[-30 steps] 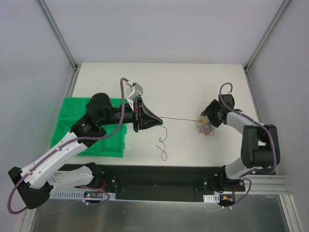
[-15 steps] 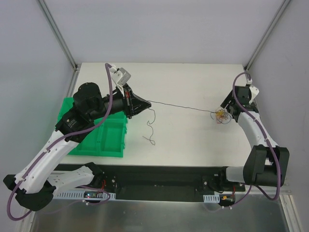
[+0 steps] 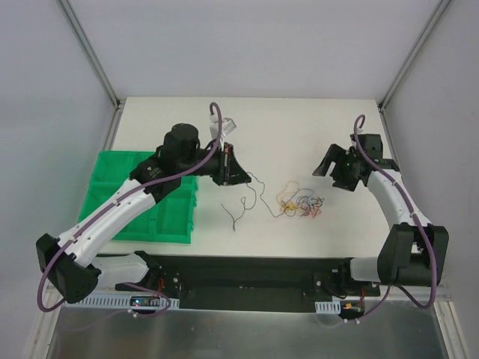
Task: Untangle the cables
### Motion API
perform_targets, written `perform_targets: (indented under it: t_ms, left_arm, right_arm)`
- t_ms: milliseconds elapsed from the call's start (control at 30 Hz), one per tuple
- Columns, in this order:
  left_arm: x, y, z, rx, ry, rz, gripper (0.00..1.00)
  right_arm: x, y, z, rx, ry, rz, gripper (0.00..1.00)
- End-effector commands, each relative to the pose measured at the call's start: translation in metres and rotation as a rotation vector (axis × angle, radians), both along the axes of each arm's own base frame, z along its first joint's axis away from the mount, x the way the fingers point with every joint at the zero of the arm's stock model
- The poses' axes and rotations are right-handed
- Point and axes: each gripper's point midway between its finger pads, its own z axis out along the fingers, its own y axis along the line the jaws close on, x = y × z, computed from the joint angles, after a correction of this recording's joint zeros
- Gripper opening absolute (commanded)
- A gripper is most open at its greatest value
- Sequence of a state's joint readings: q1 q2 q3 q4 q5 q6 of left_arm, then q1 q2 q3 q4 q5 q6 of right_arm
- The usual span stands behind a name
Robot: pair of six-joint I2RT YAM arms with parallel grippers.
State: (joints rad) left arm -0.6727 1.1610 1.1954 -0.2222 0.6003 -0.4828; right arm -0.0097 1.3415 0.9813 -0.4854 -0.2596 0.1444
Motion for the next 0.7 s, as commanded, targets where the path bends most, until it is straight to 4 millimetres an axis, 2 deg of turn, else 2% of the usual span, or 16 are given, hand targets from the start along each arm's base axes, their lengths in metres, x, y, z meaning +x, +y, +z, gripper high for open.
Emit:
perform_targets:
  t_ms: [0,67,200,300,400,500,600,667]
  left_arm:
    - [-0.011,-0.005,-0.007,-0.048,0.052,-0.056,0.00]
    - [-0.012,-0.004,-0.007,-0.048,0.041,-0.064,0.00]
    - [-0.013,-0.002,-0.008,-0.044,0.021,-0.061,0.00]
    - [-0.014,0.000,-0.020,-0.027,0.032,-0.056,0.00]
    - [-0.013,0.005,-0.036,0.004,0.037,-0.031,0.00]
    - [-0.016,0.013,-0.047,0.030,0.034,-0.011,0.00]
    - [-0.022,0.016,-0.043,0.019,0.016,-0.027,0.00]
    - [-0.026,0.016,-0.039,0.010,0.003,-0.048,0.00]
  right_arm:
    - [-0.044,0.023,-0.002,0.115,0.091,0.101,0.86]
    - [-0.052,0.029,-0.008,0.148,0.091,0.076,0.86]
    - [-0.063,0.080,-0.008,0.302,0.047,0.072,0.80]
    - [-0.065,0.106,-0.007,0.299,-0.009,0.069,0.79]
    - [-0.065,0.110,-0.019,0.224,-0.006,0.041,0.79]
    - [-0.067,0.114,-0.035,0.260,0.063,-0.035,0.82]
    - [-0.068,0.132,-0.050,0.391,0.092,-0.102,0.82]
    - [-0.069,0.131,-0.065,0.356,0.116,-0.136,0.81]
